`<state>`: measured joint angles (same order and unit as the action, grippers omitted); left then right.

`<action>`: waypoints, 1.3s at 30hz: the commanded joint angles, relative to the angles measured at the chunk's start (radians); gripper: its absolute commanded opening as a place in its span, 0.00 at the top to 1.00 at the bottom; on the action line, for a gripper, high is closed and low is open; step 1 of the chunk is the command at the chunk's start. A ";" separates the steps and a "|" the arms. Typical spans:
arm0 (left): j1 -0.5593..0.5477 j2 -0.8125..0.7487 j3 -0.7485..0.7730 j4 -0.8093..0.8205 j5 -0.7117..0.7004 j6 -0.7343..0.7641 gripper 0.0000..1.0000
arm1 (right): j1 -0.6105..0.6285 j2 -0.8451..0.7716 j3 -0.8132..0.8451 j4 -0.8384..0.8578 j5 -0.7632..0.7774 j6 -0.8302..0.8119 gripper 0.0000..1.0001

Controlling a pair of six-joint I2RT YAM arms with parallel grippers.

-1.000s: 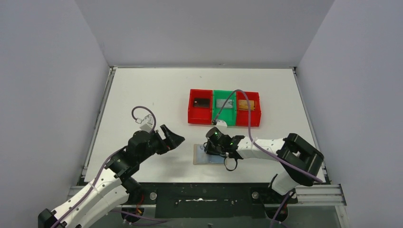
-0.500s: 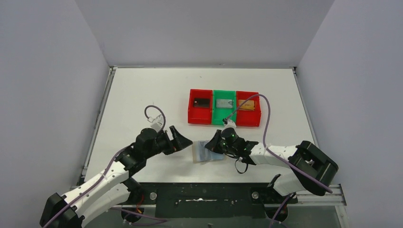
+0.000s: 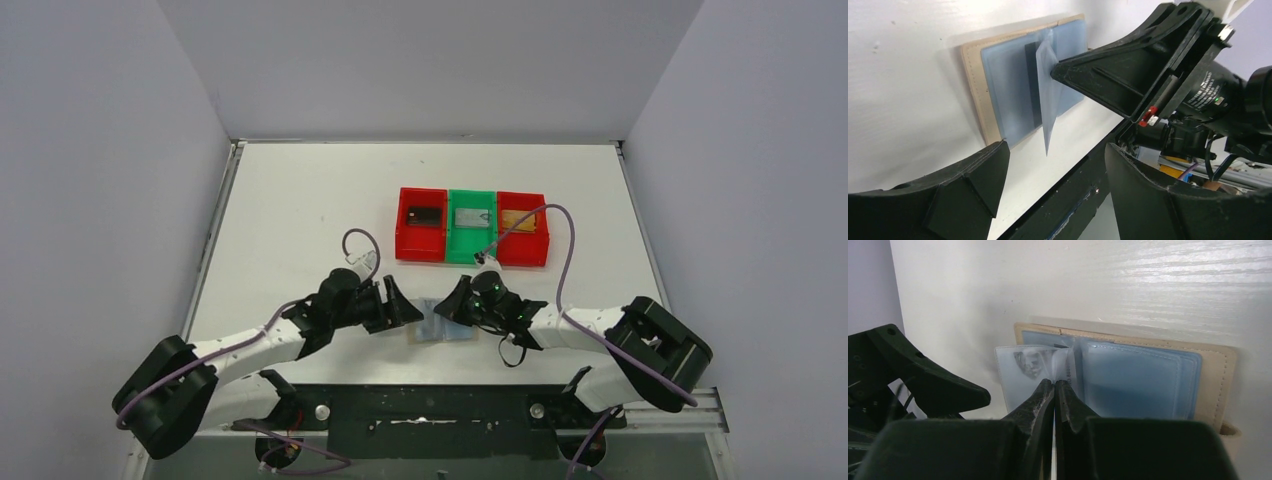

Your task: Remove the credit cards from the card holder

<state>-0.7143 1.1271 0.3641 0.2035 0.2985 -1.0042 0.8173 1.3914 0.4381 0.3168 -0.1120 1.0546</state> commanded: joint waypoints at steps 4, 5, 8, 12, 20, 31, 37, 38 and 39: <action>-0.073 0.153 0.035 0.225 0.013 -0.009 0.39 | -0.015 -0.004 -0.007 0.114 -0.021 0.012 1.00; -0.080 0.176 0.039 0.237 0.011 -0.008 0.40 | -0.014 -0.002 -0.007 0.115 -0.023 0.013 1.00; -0.091 0.228 0.048 0.276 0.008 -0.008 0.41 | -0.019 0.001 -0.006 0.116 -0.029 0.012 1.00; -0.096 0.253 0.059 0.287 -0.017 -0.003 0.50 | -0.021 -0.003 -0.010 0.114 -0.031 0.012 1.00; -0.096 0.263 0.083 0.296 -0.012 0.015 0.67 | -0.021 0.005 -0.013 0.125 -0.042 0.015 1.00; -0.097 0.275 0.090 0.234 -0.033 0.036 0.97 | -0.022 -0.010 0.005 0.070 -0.029 0.007 0.83; -0.095 0.232 0.117 0.090 -0.065 0.082 1.00 | -0.021 -0.083 0.038 -0.057 0.047 -0.018 0.54; -0.096 0.222 0.126 0.061 -0.070 0.092 1.00 | -0.020 -0.099 0.043 -0.084 0.065 -0.023 0.53; -0.096 0.214 0.135 0.032 -0.076 0.101 1.00 | -0.020 -0.117 0.047 -0.110 0.082 -0.028 0.51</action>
<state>-0.8062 1.3968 0.4324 0.3195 0.2539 -0.9600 0.8036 1.3609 0.4301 0.2798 -0.1219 1.0554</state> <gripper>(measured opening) 0.014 0.462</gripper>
